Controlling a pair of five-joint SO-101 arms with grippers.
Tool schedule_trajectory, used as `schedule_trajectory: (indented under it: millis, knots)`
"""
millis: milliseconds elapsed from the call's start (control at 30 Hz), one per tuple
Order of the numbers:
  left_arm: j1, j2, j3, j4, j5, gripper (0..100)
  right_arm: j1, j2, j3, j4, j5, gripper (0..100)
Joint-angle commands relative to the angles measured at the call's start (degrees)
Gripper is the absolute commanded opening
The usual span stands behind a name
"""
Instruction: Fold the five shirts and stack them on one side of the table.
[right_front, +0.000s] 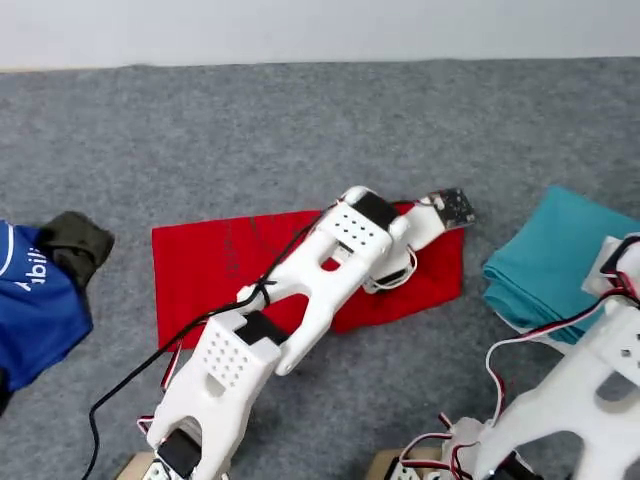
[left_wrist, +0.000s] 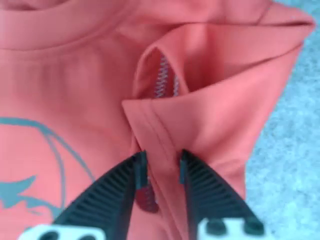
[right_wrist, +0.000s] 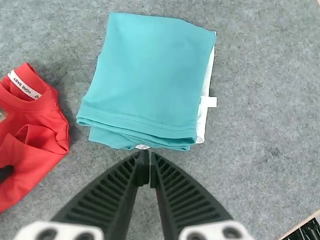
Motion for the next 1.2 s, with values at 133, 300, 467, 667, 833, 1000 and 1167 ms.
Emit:
schedule_trajectory:
  millis: [133,300,467,667,833,1000,1167]
  knots:
    - [1.1,-7.5,-9.0,7.6,-0.6,11,-0.7,-1.2,-2.9,1.9,-0.6,0.9]
    - [4.4,-7.4,-11.2,8.1,-0.4,11,-0.7,-1.3,-2.9,1.9,-0.7,0.9]
    - [5.4,-6.2,-11.0,1.7,-0.2,11,-0.7,-1.4,-2.9,2.0,-0.6,0.9]
    - [4.3,-3.3,-11.2,-3.9,1.8,11,-0.7,-1.4,-2.9,2.0,-0.5,0.9]
    - [4.3,-0.4,-11.2,-6.4,1.8,11,-0.7,-1.5,-2.9,2.3,-0.5,0.9]
    - [2.4,4.0,-11.2,-9.6,1.5,11,-0.7,-1.5,-2.9,2.3,-0.4,0.9]
    - [-1.0,5.0,-11.3,-9.7,1.3,11,-0.6,-1.5,-2.9,2.3,-0.5,0.9]
